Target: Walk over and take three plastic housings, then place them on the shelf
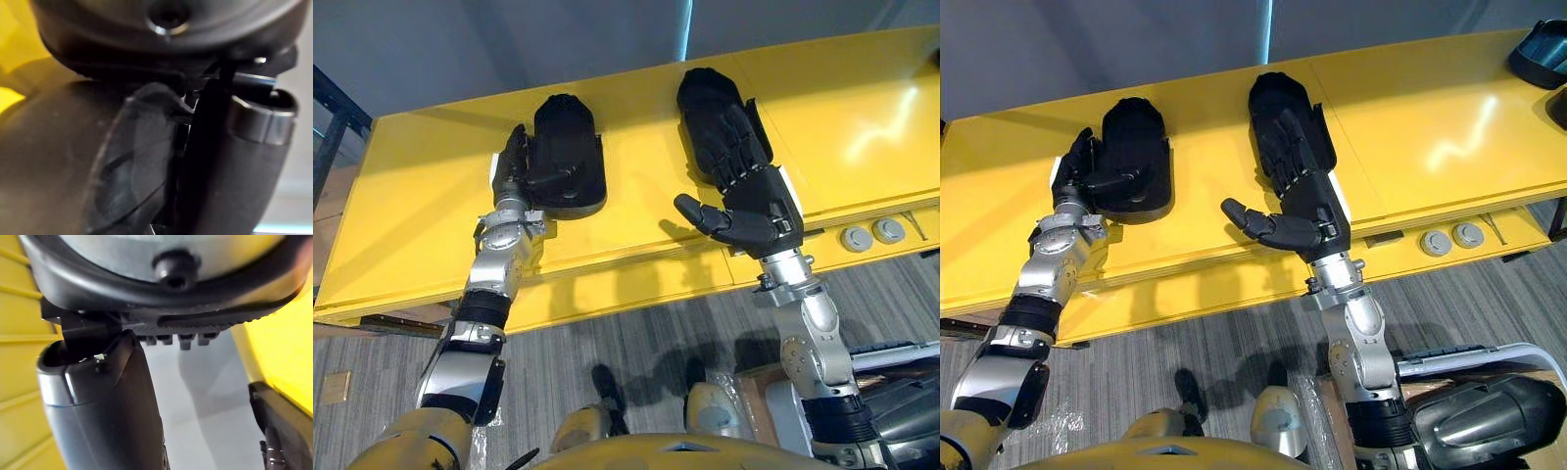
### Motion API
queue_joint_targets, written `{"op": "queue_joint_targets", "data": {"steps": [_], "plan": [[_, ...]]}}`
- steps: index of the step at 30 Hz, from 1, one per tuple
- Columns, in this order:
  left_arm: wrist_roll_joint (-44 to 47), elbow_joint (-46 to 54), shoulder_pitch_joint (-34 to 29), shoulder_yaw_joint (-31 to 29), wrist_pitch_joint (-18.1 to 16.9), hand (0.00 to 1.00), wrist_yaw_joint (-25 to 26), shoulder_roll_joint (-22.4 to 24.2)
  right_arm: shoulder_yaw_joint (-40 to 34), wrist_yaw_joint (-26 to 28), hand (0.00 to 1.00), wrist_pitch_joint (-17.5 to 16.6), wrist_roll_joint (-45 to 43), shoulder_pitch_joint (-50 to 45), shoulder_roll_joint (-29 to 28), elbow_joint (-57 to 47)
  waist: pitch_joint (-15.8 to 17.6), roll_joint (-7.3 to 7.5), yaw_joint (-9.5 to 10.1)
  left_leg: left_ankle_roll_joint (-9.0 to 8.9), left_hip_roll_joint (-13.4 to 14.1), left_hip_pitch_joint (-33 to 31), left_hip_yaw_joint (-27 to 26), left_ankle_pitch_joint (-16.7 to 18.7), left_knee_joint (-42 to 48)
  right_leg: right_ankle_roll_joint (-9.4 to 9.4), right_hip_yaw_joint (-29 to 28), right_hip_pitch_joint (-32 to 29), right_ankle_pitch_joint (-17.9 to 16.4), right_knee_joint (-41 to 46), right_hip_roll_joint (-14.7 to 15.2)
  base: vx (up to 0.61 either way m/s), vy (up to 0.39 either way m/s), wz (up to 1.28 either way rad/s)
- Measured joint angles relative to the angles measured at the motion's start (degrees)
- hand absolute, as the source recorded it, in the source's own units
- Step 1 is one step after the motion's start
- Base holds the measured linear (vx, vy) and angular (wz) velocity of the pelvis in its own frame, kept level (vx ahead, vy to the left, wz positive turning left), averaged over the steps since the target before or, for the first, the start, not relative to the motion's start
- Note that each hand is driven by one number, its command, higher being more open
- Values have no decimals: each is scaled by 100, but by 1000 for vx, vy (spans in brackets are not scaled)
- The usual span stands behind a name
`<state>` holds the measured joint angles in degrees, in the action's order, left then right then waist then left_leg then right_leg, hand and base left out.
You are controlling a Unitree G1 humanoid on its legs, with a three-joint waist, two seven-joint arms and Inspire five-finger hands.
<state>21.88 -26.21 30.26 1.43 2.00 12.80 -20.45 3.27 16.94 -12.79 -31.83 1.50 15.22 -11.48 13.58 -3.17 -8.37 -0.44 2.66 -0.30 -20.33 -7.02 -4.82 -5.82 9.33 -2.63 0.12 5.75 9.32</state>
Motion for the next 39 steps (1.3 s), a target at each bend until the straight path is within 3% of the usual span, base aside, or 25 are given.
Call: {"op": "queue_joint_targets", "data": {"steps": [6,12,16,19,20,23,24,31,37,39], "plan": [[-2,283,-162,-134,222,100,69,5,30,-172,100,-40,11,-130,-172,-16,-9,-5,20,-8,2,103,39,1,-2,-9,78,179,9,-104,-21,4,5,2],[1,1458,-236,-645,19,100,624,2,75,-648,100,-53,238,-309,-333,-15,-78,-10,47,-14,-2,194,94,4,-1,-19,160,346,25,-171,-20,23,11,4],[-2,3599,-1123,-1033,-752,100,922,179,50,-1173,100,-188,757,-349,-455,-15,-254,-45,59,-43,10,285,118,38,-3,-24,199,491,29,-266,-19,9,2,2],[-169,4898,-1934,-1076,-1322,100,985,747,-23,-1435,100,-317,924,-373,-536,-23,-474,-91,160,-52,20,313,197,54,-4,-32,299,612,33,-354,-18,29,10,15],[-453,5485,-2428,-1062,-1658,100,970,1134,-87,-1511,100,-403,1047,-374,-635,-38,-538,-116,239,-53,23,329,254,54,-7,-40,350,685,43,-408,-27,6,8,17],[-749,5915,-3030,-984,-2023,100,934,1428,-157,-1534,100,-441,1120,-370,-658,-58,-627,-126,378,-109,29,384,357,94,-25,-32,499,826,33,-524,-41,-41,7,20],[-650,5945,-3994,-918,-2749,100,-168,1547,-498,-1473,100,-828,1002,-265,-730,-335,-958,282,676,-103,3,278,604,19,-30,-29,802,960,64,-690,-48,-15,2,5],[-637,5940,-4011,-912,-2754,100,-212,1561,-494,-1465,100,-829,1003,-328,-730,-331,-950,308,673,-102,3,274,607,18,-30,-25,801,951,63,-682,-45,0,0,0],[-677,5561,-4543,-909,-2685,100,-450,1576,-257,-1421,100,-792,1153,-795,-729,-182,-923,350,704,-150,22,229,494,54,-29,-33,707,808,32,-683,-38,1,3,-10],[-860,5314,-4842,-912,-2501,100,-564,1598,-71,-1397,100,-733,1646,-970,-712,-152,-899,379,727,-153,53,111,408,56,-28,-33,723,645,36,-688,-28,-2,12,-20]]}}
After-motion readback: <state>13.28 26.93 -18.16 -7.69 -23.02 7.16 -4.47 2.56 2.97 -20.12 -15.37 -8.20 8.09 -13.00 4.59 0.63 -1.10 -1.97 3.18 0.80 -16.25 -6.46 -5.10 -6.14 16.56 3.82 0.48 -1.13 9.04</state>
